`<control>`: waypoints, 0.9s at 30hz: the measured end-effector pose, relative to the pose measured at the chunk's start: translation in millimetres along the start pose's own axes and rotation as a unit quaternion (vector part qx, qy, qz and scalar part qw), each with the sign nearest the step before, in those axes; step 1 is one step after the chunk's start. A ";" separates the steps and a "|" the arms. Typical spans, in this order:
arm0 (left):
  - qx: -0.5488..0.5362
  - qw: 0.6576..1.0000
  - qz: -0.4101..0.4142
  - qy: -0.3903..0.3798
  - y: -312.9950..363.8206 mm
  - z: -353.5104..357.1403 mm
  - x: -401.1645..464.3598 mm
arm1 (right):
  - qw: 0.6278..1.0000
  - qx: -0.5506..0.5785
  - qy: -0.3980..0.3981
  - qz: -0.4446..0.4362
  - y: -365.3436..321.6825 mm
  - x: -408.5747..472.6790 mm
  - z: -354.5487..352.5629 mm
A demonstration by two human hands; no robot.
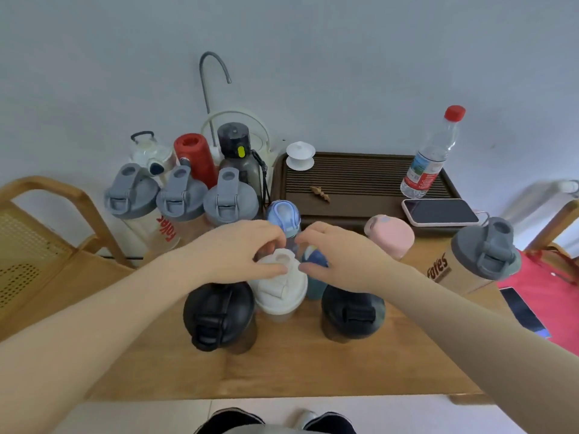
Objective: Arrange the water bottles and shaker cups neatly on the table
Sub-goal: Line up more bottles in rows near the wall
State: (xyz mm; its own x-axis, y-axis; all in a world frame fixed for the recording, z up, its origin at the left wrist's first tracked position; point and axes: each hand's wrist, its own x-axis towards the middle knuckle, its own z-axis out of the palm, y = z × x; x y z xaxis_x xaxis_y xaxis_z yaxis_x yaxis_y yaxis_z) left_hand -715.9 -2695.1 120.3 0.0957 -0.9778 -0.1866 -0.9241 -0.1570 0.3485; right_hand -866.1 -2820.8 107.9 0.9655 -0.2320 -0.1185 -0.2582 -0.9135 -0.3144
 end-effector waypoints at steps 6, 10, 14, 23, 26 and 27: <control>0.023 0.997 -0.050 -0.052 -33.0 22.3 -73.2 | 0.990 -0.136 -0.031 0.016 -33.7 23.6 37.2; -0.025 0.998 -0.052 -0.019 -39.0 41.6 -81.0 | 0.984 -0.147 -0.067 0.071 -48.0 31.6 52.7; -0.031 0.998 -0.048 0.010 -41.7 56.2 -82.3 | 0.985 -0.133 -0.057 0.091 -54.9 36.8 57.9; -0.100 0.987 -0.100 0.071 -101.6 47.2 -96.9 | 0.987 -0.124 -0.024 0.095 -93.5 51.8 77.0; -0.092 0.987 -0.097 0.091 -117.4 40.7 -92.6 | 0.986 -0.121 0.000 0.111 -102.7 60.6 82.2; -0.096 0.986 -0.097 0.096 -121.3 39.3 -89.6 | 0.986 -0.118 0.009 0.119 -104.9 62.2 84.1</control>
State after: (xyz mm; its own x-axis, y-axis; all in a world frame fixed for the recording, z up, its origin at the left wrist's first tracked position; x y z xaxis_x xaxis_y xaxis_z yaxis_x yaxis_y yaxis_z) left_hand -627.0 -2583.0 58.7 0.3487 -0.9323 -0.0959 -0.7963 -0.3487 0.4943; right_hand -782.0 -2711.4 54.3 0.8791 -0.4536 -0.1462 -0.4647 -0.8839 -0.0521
